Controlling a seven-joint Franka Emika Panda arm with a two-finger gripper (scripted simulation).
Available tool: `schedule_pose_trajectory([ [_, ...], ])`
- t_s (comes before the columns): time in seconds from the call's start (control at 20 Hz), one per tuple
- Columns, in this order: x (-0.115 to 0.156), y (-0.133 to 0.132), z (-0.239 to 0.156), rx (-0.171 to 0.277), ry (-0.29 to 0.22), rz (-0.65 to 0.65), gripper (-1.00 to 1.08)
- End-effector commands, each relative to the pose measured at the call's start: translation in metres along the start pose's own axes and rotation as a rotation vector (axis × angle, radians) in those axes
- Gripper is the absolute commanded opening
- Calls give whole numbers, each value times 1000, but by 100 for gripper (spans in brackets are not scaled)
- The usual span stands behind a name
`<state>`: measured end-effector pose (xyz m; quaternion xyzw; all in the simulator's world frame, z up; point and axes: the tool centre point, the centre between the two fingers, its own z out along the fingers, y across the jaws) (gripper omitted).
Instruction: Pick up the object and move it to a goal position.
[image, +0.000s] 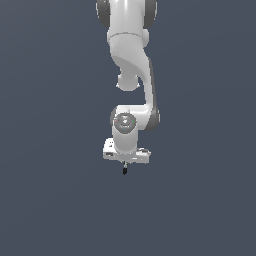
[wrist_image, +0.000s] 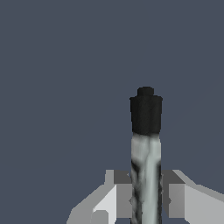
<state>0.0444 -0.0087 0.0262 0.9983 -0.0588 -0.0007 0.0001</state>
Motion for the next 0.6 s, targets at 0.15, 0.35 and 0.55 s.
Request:
schedule_pose_trajectory([
  [0.15,14,-4,-28,0,1,0,-100],
  [0.35,21,-5,-40,0,1,0,-100],
  [0.55,23,-6,-45,0,1,0,-100],
])
